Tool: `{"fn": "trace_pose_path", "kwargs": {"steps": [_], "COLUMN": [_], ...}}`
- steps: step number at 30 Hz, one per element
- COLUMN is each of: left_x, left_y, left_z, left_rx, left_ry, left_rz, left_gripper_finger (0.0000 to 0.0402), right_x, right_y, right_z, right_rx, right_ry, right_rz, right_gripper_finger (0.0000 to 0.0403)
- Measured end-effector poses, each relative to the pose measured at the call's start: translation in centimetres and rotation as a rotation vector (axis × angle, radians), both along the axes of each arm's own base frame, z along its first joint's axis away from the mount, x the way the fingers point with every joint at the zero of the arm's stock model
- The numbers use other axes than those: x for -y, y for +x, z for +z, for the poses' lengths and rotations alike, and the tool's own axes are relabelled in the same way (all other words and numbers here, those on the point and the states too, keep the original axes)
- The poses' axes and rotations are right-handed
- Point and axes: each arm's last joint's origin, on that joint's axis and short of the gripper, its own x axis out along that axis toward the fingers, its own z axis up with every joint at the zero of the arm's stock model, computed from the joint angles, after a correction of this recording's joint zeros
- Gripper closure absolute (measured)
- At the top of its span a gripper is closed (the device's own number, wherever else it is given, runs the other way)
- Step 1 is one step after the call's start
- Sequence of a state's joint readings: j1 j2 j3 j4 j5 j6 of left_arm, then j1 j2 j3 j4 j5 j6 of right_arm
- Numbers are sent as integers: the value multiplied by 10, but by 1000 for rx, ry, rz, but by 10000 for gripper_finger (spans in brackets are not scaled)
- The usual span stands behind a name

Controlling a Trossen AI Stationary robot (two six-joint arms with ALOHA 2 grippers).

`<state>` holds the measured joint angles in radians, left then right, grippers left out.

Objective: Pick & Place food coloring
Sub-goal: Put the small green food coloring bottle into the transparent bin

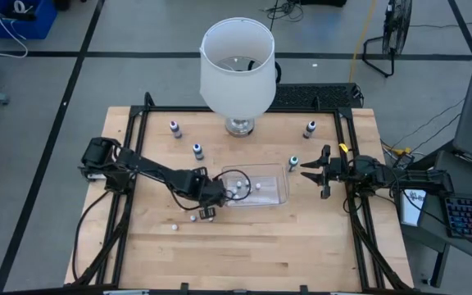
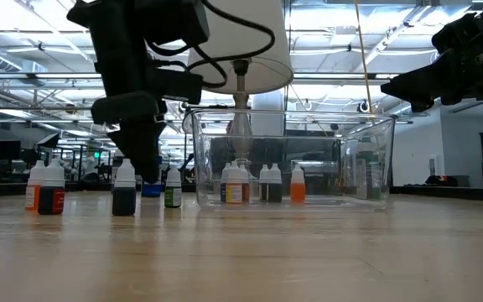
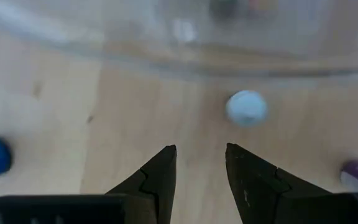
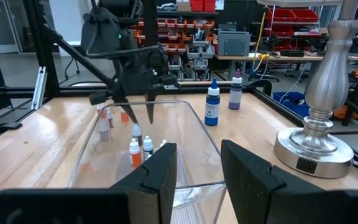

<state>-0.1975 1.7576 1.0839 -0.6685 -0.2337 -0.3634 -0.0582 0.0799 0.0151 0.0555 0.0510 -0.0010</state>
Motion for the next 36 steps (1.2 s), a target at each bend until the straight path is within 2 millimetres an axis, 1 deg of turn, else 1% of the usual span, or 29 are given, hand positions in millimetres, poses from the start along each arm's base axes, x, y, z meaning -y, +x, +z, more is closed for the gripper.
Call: {"fn": "trace_pose_path", "kwargs": {"steps": [5, 11, 15, 19, 25, 30, 36], "left_x": [2, 2, 2, -3, -12, -15, -15], "left_y": [3, 4, 8, 12, 14, 15, 18], "left_z": [1, 1, 2, 3, 3, 2, 2], "left_rx": [15, 15, 59, 90, 91, 91, 114], "left_ry": [-40, -72, -66, -62, -77, -111, -130], "left_rz": [-85, -100, -118, -123, -104, -101, -103], "left_gripper_finger": [258, 258, 259, 259, 259, 259, 259], "right_x": [0, 0, 0, 0, 0, 0, 0], "right_y": [0, 0, 0, 0, 0, 0, 0], "right_z": [0, 0, 0, 0, 0, 0, 0], "right_rx": [0, 0, 0, 0, 0, 0, 0], "right_ry": [0, 0, 0, 0, 0, 0, 0], "right_rz": [0, 0, 0, 0, 0, 0, 0], "right_gripper_finger": [289, 289, 289, 289, 289, 289, 289]}}
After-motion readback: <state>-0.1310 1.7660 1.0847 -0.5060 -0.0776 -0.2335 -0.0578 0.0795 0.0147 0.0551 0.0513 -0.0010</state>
